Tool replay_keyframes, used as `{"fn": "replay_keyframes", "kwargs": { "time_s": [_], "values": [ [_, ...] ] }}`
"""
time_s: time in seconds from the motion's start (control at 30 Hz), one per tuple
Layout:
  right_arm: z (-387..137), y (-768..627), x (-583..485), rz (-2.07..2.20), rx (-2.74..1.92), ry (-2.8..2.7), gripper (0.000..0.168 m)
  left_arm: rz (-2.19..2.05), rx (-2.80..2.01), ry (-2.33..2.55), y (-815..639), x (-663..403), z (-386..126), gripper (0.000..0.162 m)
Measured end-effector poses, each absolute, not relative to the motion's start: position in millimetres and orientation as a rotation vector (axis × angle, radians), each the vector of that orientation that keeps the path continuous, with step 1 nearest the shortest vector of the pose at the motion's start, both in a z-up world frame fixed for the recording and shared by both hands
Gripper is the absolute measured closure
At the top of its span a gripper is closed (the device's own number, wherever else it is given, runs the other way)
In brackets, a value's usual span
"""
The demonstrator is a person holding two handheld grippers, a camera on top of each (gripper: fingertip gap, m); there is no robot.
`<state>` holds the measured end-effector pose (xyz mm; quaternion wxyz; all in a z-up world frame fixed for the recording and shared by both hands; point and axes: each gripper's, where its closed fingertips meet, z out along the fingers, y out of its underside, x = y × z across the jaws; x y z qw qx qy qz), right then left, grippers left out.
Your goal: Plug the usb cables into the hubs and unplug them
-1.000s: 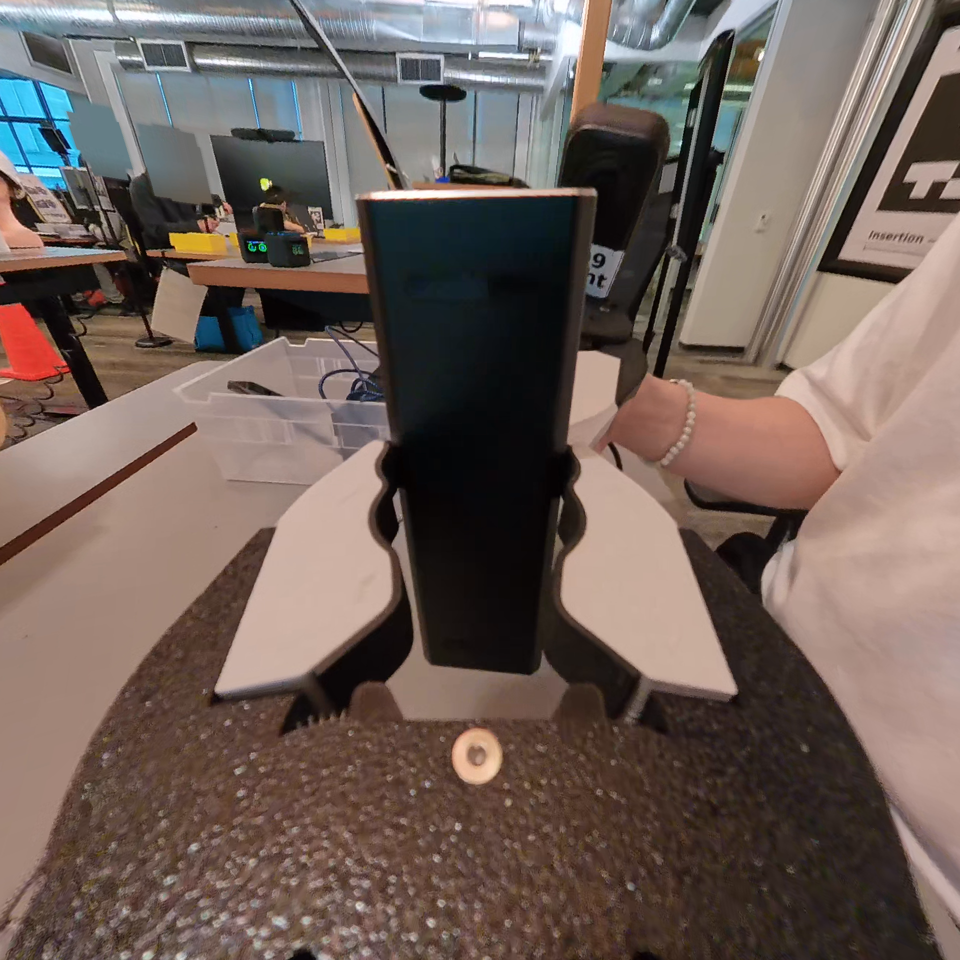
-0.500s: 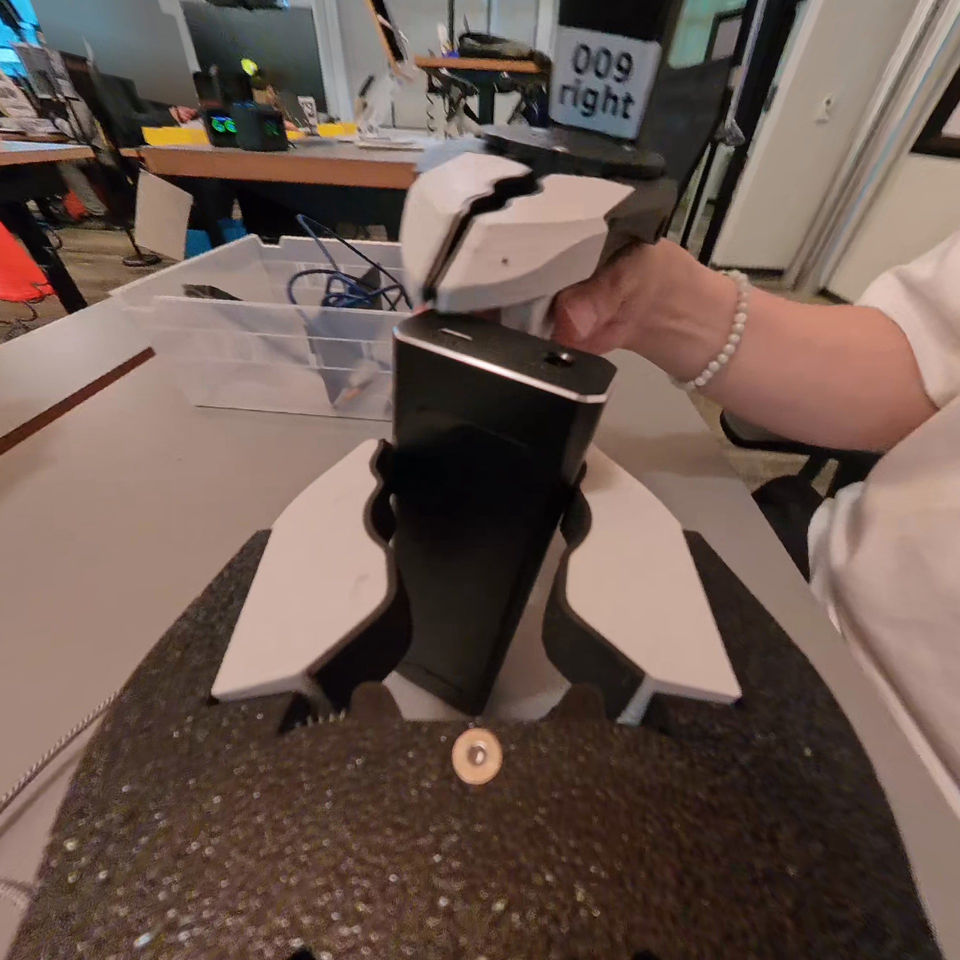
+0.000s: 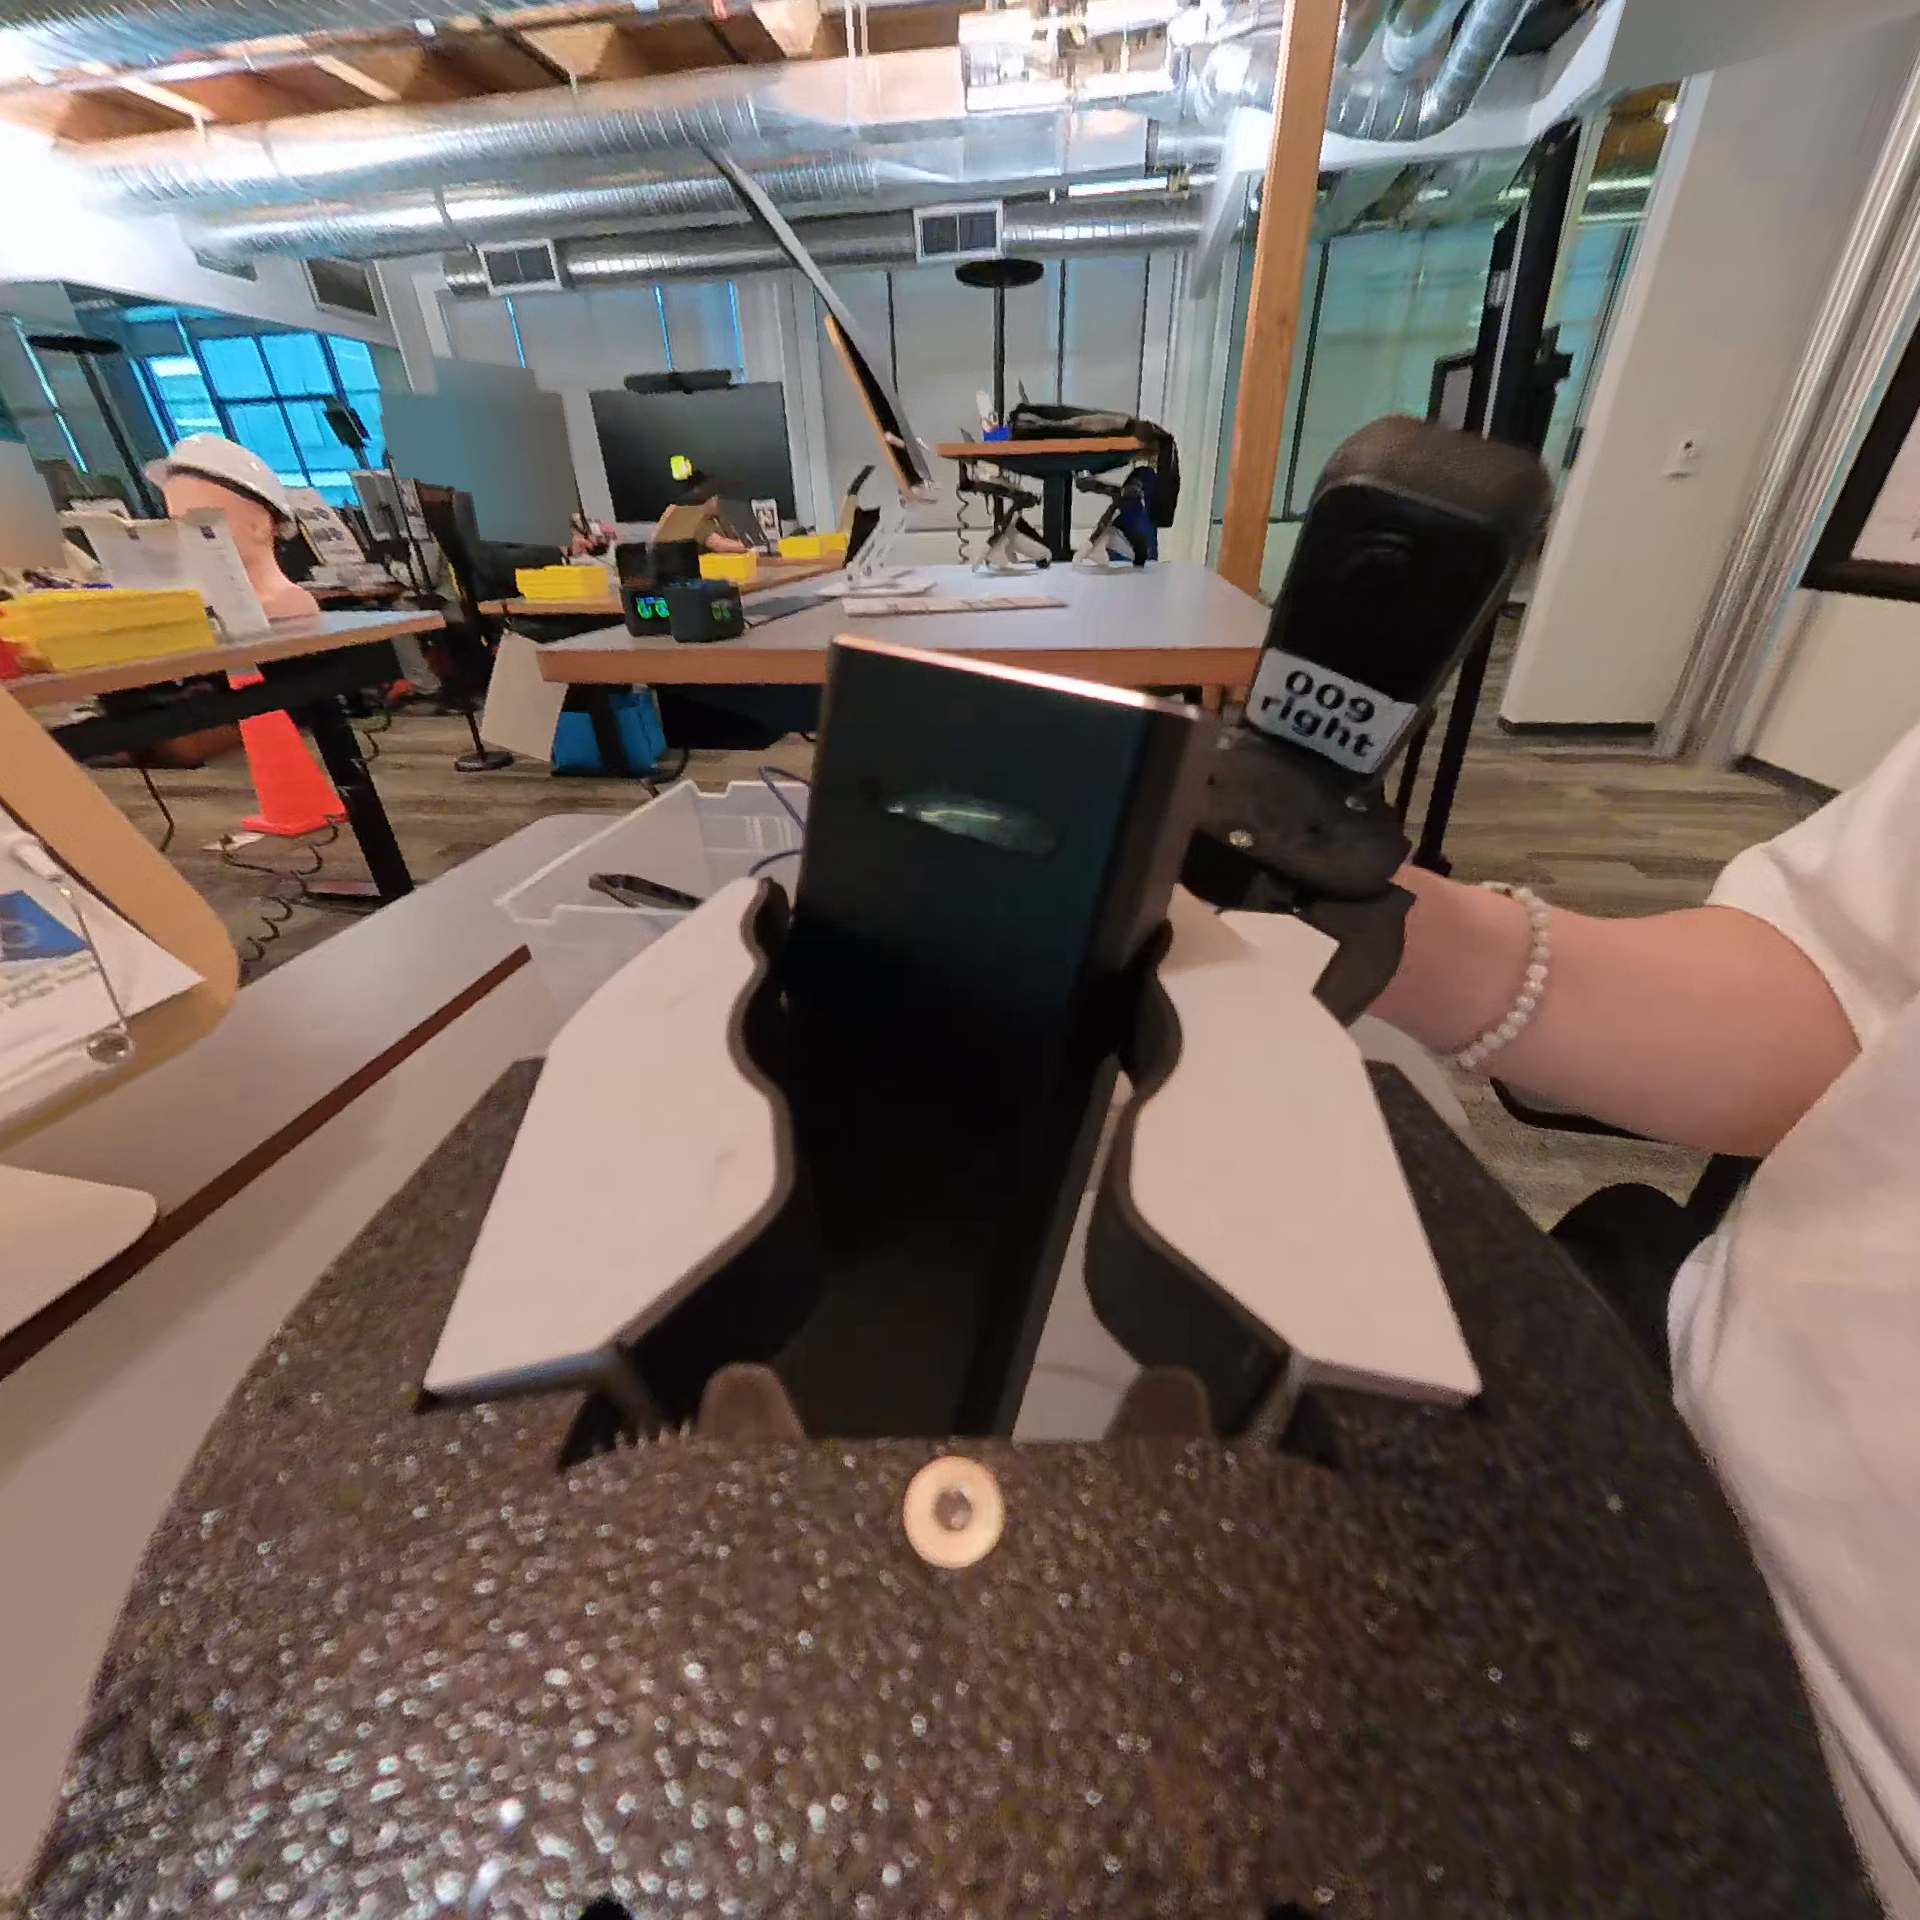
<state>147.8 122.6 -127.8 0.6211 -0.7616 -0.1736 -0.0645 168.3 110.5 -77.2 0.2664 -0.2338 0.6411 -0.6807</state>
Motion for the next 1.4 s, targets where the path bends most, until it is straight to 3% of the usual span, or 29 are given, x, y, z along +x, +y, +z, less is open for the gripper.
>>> {"fn": "replay_keyframes", "kwargs": {
  "time_s": [0.13,0.3,0.7,1.0,1.27,1.4],
  "values": [
    [-116.1,128.0,145.8,-0.072,-1.647,-0.299,0.151,-1.881,-0.613,1.680,116.4,161.7,-68.6,0.100],
    [-113.6,132.0,139.3,-0.076,-1.618,-0.286,0.161,-1.914,-0.626,1.635,122.3,159.2,-64.0,0.100],
    [-90.8,123.9,129.4,0.095,-1.488,-0.278,0.163,-2.066,-0.428,1.556,117.5,138.0,-43.3,0.095],
    [-82.1,114.0,125.2,0.221,-1.453,-0.329,0.165,-1.898,-0.510,1.863,110.2,140.0,-92.9,0.091],
    [-83.8,109.9,121.9,0.262,-1.445,-0.363,0.166,-2.224,-0.551,1.968,80.7,131.8,-111.5,0.090],
    [-87.7,109.4,128.8,0.257,-1.501,-0.329,0.166,-2.168,-0.595,1.948,75.2,143.1,-117.0,0.091]
  ]
}}
